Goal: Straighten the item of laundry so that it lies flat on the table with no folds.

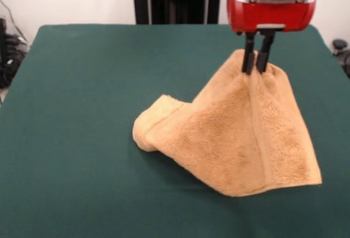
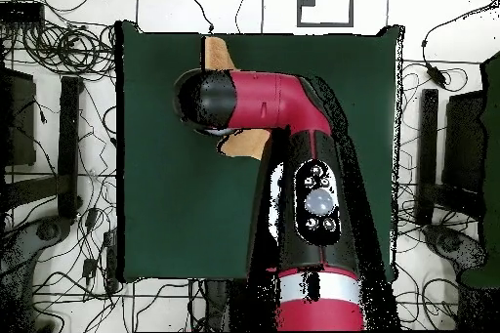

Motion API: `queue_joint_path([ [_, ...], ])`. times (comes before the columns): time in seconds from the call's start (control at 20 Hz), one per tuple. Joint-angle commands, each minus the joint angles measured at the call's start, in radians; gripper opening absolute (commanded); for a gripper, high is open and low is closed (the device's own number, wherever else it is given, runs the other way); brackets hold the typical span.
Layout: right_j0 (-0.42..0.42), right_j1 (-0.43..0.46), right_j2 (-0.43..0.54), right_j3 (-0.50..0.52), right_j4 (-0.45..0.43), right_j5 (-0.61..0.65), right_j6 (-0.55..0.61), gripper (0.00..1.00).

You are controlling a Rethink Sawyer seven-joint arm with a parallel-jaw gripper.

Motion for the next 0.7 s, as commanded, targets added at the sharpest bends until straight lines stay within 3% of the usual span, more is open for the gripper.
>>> queue_joint_path([
  [0.05,0.041,0.051,-0.015,0.170,0.048,-0.107,0.307,0.00],
  [0.7,0.039,0.084,-0.003,0.246,0.000,-0.205,0.232,0.00],
])
